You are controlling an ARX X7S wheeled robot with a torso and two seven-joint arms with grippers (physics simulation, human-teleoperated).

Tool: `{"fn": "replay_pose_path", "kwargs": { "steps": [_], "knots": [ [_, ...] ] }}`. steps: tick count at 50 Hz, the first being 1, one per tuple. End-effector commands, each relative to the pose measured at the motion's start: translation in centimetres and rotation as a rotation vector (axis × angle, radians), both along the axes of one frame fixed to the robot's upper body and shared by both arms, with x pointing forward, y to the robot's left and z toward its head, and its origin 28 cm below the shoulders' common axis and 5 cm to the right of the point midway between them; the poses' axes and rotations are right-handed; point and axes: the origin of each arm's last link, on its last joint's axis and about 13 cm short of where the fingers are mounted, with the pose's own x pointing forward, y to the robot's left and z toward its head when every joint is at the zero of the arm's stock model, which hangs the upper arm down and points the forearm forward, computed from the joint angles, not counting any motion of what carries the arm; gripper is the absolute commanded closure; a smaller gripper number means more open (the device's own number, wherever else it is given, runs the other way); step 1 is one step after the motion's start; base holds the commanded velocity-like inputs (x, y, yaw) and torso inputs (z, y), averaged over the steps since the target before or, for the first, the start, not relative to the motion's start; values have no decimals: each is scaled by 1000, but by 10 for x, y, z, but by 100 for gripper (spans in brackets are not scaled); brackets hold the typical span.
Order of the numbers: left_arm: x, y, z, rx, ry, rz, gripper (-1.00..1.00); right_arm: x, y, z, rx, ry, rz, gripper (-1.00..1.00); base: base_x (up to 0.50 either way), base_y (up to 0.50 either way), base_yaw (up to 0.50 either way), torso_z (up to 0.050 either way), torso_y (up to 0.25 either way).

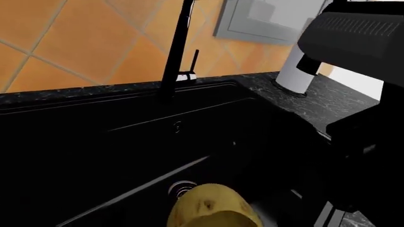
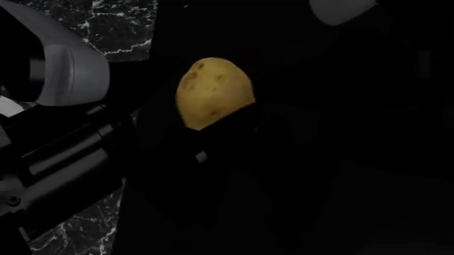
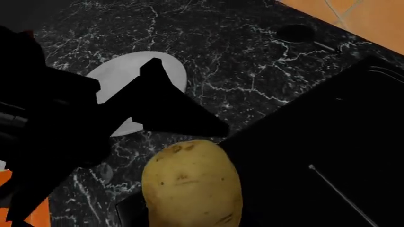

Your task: Pick the potato from the sink and place it on the plate located on the counter

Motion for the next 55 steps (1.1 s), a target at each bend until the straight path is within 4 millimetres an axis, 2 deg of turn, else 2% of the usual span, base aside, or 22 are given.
{"fn": "replay_pose_path", "kwargs": {
  "steps": [1,16,17,27,35,55],
  "knots": [
    [-4,2,-2,-13,24,-26,100,-2,4,1,-1,-68,27,100,0,0,0,0,0],
    [-4,2,0,-35,34,-31,100,-3,2,2,-6,-75,15,100,0,0,0,0,0],
    [-4,2,1,-36,33,-32,100,-4,2,2,-6,-75,13,-100,0,0,0,0,0],
    [-4,3,2,-33,29,-19,100,-5,-2,-5,-17,-73,-22,-100,0,0,0,0,0],
    [-4,11,7,-5,9,56,100,-11,-8,-8,-32,-83,-79,-100,0,0,0,0,0],
    [-21,15,29,111,-84,226,100,-13,-8,2,-111,-108,-153,-100,0,0,0,0,0]
  ]
}}
